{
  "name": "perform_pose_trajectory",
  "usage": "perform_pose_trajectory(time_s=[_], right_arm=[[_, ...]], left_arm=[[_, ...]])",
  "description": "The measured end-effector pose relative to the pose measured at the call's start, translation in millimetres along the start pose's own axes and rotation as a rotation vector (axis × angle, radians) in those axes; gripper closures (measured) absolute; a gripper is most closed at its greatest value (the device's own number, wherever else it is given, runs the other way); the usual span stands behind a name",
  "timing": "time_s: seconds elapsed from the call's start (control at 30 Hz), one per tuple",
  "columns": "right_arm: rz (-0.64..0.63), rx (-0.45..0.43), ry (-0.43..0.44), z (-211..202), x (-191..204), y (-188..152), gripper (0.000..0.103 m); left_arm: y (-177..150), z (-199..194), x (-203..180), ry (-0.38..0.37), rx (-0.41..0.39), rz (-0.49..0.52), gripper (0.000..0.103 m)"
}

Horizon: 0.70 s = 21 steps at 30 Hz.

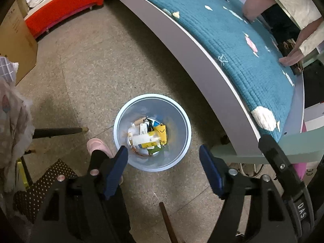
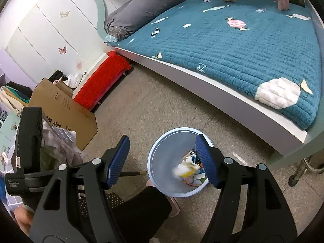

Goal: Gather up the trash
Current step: 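Carry the box and bottle over the bin and open both tools to drop them, then return both tools to the table toward the newspaper bundle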

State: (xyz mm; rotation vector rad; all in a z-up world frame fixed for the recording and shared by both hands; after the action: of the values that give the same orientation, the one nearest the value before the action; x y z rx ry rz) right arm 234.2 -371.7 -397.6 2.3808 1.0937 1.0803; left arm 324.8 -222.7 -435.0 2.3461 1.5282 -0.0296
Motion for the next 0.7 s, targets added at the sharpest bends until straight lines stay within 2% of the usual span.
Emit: perform_pose_trajectory(time_s=[0.2,0.37,0.57,0.7], right_arm=[[-0.024,0.006,0.023,-10,18,-3,0.036],[-0.052,-0.021,0.060,-29,41,2,0.036],[-0.109,-0.082,0.121,-67,86,18,0.034],[-0.171,-0.108,0.173,-90,127,23,0.034]], left_arm=[[-1,-31,5,0.022,-0.059,-0.012,0.032],[2,-79,6,0.054,-0.166,-0.005,0.032],[0,-167,11,0.099,-0.354,0.009,0.029],[-7,-230,31,0.102,-0.457,-0.022,0.028]])
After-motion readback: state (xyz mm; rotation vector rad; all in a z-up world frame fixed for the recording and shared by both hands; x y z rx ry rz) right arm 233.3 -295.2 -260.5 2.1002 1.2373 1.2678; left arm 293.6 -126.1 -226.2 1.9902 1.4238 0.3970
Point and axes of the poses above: each gripper's, at about its wrist camera, not at the fingertips, and z roughly the way its jaws point, x to its left, y to its top, the point moved 8 cm from there along z, roughly the way its jaws point, and after that the axes turned 2 degrees about -x, right-handed, at the moved point
